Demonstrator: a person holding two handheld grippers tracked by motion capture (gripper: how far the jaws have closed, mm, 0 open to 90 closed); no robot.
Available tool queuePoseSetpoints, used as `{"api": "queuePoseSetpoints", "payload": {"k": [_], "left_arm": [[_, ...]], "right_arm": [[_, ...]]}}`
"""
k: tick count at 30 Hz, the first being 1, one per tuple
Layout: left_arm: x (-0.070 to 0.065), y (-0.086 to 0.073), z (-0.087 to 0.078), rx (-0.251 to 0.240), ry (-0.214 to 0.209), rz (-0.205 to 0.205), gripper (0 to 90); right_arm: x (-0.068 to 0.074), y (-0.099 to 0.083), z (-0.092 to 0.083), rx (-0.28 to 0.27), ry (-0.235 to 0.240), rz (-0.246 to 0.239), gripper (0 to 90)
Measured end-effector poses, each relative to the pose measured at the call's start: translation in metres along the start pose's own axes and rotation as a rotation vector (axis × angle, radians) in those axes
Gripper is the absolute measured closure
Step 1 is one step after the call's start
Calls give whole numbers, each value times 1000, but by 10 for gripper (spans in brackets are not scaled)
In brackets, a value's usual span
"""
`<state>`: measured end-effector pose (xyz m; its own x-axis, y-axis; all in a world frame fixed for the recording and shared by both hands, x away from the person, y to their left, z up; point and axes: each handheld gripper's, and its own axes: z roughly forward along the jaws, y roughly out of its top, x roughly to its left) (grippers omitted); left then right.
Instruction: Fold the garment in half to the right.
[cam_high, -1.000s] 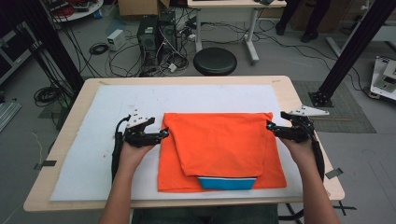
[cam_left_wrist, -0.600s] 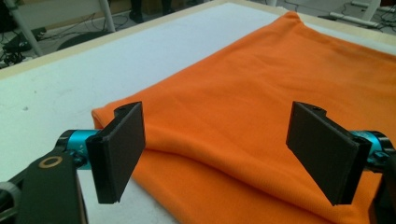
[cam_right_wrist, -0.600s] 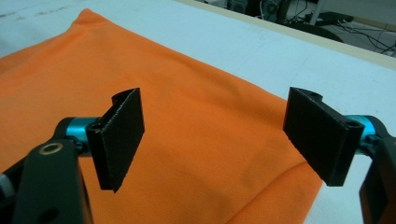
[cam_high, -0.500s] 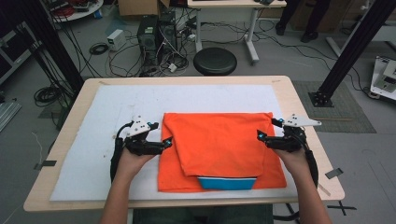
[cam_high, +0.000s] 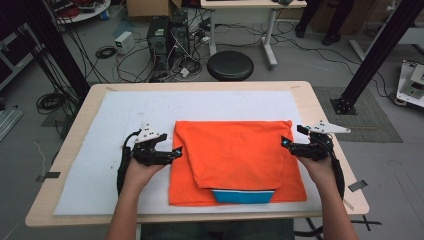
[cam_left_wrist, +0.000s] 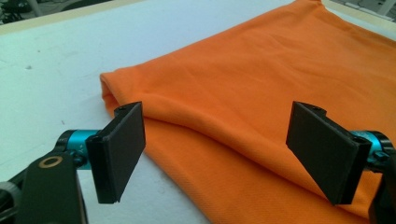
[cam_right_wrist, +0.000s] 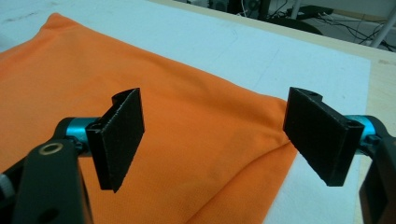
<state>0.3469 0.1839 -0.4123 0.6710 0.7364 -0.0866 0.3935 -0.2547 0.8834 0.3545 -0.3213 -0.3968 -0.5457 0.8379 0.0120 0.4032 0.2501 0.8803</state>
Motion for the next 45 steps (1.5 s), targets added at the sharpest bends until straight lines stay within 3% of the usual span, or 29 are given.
{"api": "queuePoseSetpoints", "payload": {"k": [5,10,14,18,25,29,33,40,42,45], "left_arm": [[-2,0,3,27,3,5,198],[-9,-8,2,100,17,34,198],[-7,-15,2,135,32,11,198],[-11,-17,7,174,14,28,198],[-9,-32,15,248,1,-20,198],[-11,-37,14,229,3,-25,194],[-22,-37,20,198,-83,-78,197],[-55,-32,31,222,-183,-31,201],[-62,-32,30,234,-155,-2,222],[-70,-35,27,232,-90,48,364]], "right_arm": [[-2,-3,1,8,-4,-1,212],[-4,-2,0,1,2,-7,212],[-6,-5,1,9,0,-5,212],[-6,-5,-1,2,3,2,212],[-4,-6,-2,3,2,3,212],[-5,-8,0,6,6,4,212],[-5,-8,1,8,7,6,212],[-4,-8,2,13,9,8,212],[-5,-9,2,12,8,4,211],[-6,-10,3,18,5,10,212]]}}
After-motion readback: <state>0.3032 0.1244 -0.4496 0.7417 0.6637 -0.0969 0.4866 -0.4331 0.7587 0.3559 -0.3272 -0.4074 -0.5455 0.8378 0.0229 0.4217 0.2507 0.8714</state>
